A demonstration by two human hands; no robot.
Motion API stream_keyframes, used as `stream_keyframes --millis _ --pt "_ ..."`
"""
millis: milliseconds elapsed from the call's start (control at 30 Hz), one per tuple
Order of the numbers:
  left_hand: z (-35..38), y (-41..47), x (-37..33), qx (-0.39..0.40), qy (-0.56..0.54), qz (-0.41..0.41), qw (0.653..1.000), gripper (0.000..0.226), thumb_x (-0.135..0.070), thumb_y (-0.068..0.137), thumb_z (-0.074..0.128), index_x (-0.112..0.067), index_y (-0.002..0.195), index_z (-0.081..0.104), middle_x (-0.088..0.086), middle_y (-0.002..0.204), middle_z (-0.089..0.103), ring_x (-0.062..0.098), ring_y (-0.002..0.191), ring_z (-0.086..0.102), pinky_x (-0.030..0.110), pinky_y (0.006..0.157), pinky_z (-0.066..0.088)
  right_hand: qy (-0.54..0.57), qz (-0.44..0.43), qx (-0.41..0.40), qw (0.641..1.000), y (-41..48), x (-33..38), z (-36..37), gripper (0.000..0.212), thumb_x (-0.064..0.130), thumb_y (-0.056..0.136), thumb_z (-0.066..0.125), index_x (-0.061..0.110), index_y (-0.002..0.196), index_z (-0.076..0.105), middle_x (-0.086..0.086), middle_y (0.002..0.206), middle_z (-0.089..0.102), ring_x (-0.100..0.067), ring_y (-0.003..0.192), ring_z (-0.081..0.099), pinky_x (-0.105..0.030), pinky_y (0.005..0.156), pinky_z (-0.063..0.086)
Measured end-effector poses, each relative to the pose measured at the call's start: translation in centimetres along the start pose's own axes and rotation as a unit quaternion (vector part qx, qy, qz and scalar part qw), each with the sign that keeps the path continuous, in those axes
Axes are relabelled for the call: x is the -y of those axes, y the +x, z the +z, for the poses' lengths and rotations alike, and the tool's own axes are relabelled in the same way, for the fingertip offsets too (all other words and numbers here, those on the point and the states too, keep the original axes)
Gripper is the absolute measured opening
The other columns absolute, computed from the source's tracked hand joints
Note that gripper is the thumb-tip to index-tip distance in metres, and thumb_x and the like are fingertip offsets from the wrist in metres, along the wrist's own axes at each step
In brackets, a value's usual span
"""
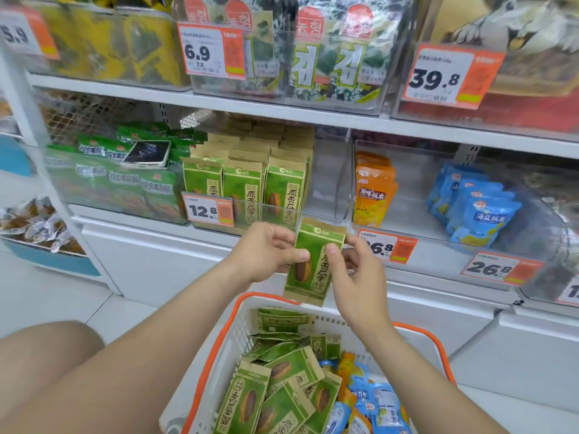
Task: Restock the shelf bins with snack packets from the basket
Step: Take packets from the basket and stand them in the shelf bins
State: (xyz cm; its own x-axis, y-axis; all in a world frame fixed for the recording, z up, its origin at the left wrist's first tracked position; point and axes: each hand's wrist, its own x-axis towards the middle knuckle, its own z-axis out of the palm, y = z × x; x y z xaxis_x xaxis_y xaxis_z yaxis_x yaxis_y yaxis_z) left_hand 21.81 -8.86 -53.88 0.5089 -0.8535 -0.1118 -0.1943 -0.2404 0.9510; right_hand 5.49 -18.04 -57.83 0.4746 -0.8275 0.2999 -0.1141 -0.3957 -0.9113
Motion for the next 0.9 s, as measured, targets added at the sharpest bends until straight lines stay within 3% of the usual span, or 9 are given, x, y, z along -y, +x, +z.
stream_keyframes --millis 100,200,300,400,567,733,900 --pt "-1.3 -0.3 -1.9 0.0 -0.012 0.032 0.999 0.024 -0.013 0.085 0.087 -0.015 0.108 0.08 0.003 0.097 0.081 0.017 0.091 0.078 0.032 0.081 0.064 -0.016 -0.06 -0.053 0.997 0.7 2.6 -0.1 0.012 0.031 0.1 0.069 0.026 0.111 0.068 0.011 0.082 0.076 -0.008 0.078 0.071 -0.034 0.07 0.056" --pt "-2.8 -0.1 -3.3 -0.063 0.011 0.063 0.996 0.041 -0.018 0.076 0.095 -0.02 0.112 0.077 -0.004 0.104 0.079 0.012 0.097 0.076 0.03 0.086 0.062 -0.019 -0.096 -0.112 0.989 2.2 5.1 -0.3 0.008 0.028 0.097 0.073 0.022 0.101 0.067 0.008 0.073 0.073 -0.01 0.07 0.069 -0.041 0.068 0.054" --pt "-4.2 0.1 -3.7 -0.167 0.141 0.082 0.972 0.039 -0.021 0.08 0.092 -0.027 0.114 0.074 -0.011 0.113 0.071 0.009 0.095 0.069 0.027 0.079 0.054 0.004 -0.143 -0.139 0.98 4.1 7.7 -0.4 0.009 0.025 0.099 0.07 0.022 0.101 0.061 0.004 0.076 0.072 -0.015 0.071 0.067 -0.045 0.069 0.053" --pt "-5.0 0.6 -3.1 -0.219 0.296 0.07 0.927 0.044 -0.013 0.085 0.083 -0.027 0.125 0.07 0.001 0.127 0.059 0.025 0.109 0.062 0.041 0.092 0.053 0.015 -0.185 -0.145 0.972 5.9 9.4 0.1 0.008 0.02 0.102 0.065 0.017 0.107 0.058 0.006 0.083 0.075 -0.013 0.077 0.071 -0.049 0.074 0.056" --pt "-5.1 0.8 -2.5 -0.177 0.379 0.035 0.908 0.055 -0.003 0.086 0.073 -0.019 0.137 0.059 0.01 0.133 0.046 0.038 0.114 0.06 0.049 0.094 0.053 -0.07 -0.188 -0.071 0.977 8.7 9.5 1.9 0.011 0.02 0.102 0.064 0.022 0.11 0.056 0.008 0.086 0.072 -0.013 0.078 0.068 -0.036 0.071 0.049" --pt "-5.0 0.3 -2.8 -0.173 0.505 0.069 0.843 0.051 0.009 0.084 0.06 -0.012 0.13 0.06 0.012 0.119 0.057 0.038 0.11 0.06 0.043 0.079 0.046 -0.195 -0.08 0.023 0.977 10.4 8.2 3.3 0.018 0.025 0.099 0.07 0.02 0.105 0.055 0.006 0.094 0.063 -0.017 0.09 0.055 -0.027 0.07 0.028" --pt "-5.8 0.6 -2.5 -0.147 0.513 0.087 0.841 0.05 0.008 0.082 0.061 -0.013 0.127 0.063 0.011 0.115 0.06 0.036 0.109 0.061 0.045 0.085 0.053 -0.268 -0.056 0.043 0.961 11.2 8.0 4.5 0.029 0.038 0.084 0.082 0.025 0.099 0.062 0.007 0.083 0.069 -0.02 0.086 0.064 -0.036 0.074 0.049"
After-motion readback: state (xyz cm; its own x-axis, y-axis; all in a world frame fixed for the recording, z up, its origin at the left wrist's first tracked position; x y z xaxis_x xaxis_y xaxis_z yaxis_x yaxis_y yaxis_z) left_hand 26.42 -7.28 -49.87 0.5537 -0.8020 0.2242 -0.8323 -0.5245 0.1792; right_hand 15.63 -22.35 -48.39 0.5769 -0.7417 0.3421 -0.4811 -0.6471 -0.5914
